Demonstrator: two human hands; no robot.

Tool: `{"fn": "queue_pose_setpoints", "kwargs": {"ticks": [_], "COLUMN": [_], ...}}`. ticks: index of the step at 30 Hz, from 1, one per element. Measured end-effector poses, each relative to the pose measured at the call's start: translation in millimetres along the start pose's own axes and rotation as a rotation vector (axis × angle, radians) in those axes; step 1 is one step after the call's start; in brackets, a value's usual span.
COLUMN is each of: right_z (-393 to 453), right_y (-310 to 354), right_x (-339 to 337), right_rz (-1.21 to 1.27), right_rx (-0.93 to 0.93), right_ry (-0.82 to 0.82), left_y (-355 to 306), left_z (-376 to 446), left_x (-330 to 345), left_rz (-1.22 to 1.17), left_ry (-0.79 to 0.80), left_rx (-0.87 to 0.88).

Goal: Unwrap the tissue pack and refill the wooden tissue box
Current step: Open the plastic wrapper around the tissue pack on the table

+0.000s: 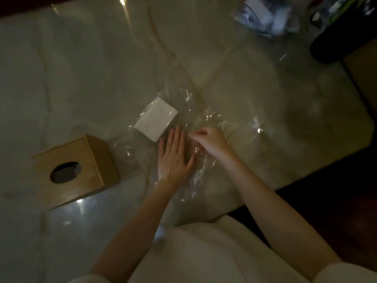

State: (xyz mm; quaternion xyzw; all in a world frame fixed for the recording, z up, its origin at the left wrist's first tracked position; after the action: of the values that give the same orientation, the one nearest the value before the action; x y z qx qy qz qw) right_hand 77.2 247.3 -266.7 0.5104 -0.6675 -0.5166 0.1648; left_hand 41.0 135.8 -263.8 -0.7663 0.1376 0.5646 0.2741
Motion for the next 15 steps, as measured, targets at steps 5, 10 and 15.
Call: {"fn": "queue_pose_setpoints", "kwargs": {"ticks": [5,10,15], "right_z": [4,-1,-5], "right_y": [-7,-16,-16], "right_x": [-1,-3,-5], "right_rz": [0.012,0.142,0.249], "right_rx": [-0.027,0.009,0.03], "right_ry": [-0.044,-0.055,-0.021], "left_y": [-1,0,1], "left_z": [1,1,2], "left_x": [0,-2,-6], "left_rz": [0.018,-0.041,-0.106], "left_ry": [0.011,0.031,0.026], "left_rx": [-0.01,-0.013,-0.032]}}
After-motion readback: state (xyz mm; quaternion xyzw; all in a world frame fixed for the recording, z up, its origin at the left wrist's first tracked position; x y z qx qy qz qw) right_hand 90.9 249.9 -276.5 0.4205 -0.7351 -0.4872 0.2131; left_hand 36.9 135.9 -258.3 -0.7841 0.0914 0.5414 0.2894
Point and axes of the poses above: each hand's wrist, its own z-axis towards the middle knuckle, its own x-axis out of the palm, y = z × x, the point moved 10 cm from there along z, towards the middle knuckle, and after that the axes turned 12 degrees about -x, right-handed, at the moved point
